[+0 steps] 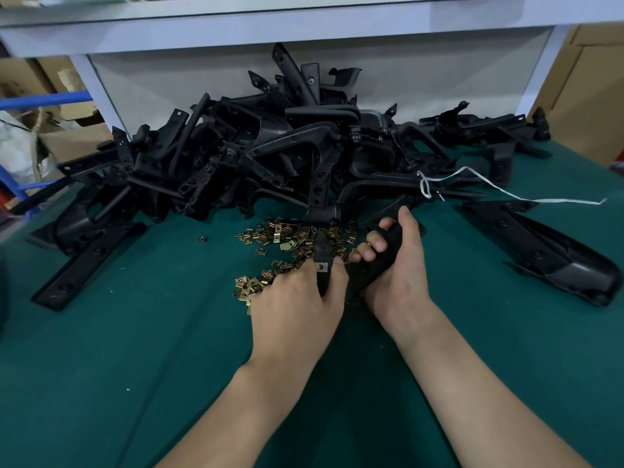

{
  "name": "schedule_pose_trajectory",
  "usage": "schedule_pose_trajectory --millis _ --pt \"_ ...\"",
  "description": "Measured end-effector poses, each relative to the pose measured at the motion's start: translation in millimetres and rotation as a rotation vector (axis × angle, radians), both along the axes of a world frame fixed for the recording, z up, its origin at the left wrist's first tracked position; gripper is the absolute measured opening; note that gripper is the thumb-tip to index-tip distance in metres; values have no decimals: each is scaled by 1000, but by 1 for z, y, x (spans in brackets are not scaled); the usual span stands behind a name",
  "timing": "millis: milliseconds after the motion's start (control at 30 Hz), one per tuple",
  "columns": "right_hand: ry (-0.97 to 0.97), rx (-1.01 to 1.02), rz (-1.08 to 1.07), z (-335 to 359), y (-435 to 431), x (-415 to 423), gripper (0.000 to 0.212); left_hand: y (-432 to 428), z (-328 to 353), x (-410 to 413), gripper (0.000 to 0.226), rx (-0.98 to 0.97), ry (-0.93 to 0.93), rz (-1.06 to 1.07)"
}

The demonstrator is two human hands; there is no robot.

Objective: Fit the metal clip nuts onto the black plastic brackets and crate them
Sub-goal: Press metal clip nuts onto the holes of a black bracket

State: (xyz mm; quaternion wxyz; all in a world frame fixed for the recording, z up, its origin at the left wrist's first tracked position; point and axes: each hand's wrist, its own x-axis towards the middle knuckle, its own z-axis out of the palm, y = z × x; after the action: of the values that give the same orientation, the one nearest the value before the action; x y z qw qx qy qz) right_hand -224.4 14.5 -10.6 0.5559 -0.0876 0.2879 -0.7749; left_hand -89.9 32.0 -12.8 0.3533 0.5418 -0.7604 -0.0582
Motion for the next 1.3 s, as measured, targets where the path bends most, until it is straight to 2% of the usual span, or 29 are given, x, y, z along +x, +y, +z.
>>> schedule_pose_trajectory --millis 133,400,700,833,933,1000,1067,1133,1233,1300 --pt "-46 18 -16 0 0 -3 39 2 2 0 46 33 40 -39" --pt "-82 29 -45 -2 -2 -5 40 1 4 2 39 -137 -36 -4" --pt "-89 34 -43 -1 -2 -3 40 -1 3 2 40 -138 -24 -15" --pt "-122 32 -49 0 -2 -5 40 0 4 3 38 -141 -9 -83" --pt "-164 10 -75 3 0 -12 39 -3 8 9 51 -60 54 -147" --pt "-205 -2 -110 3 1 -20 38 -9 14 18 54 -37 85 -89" --pt "-229 -13 -133 3 3 -26 36 -20 15 29 51 19 -11 4" --pt "-241 -28 -141 3 5 -31 35 -30 10 40 66 174 -172 71" --pt "-236 -35 -137 2 5 -32 34 -35 -3 45 88 328 -298 5" --pt "-229 -31 -133 1 5 -30 34 -37 -10 43 92 331 -351 -77"
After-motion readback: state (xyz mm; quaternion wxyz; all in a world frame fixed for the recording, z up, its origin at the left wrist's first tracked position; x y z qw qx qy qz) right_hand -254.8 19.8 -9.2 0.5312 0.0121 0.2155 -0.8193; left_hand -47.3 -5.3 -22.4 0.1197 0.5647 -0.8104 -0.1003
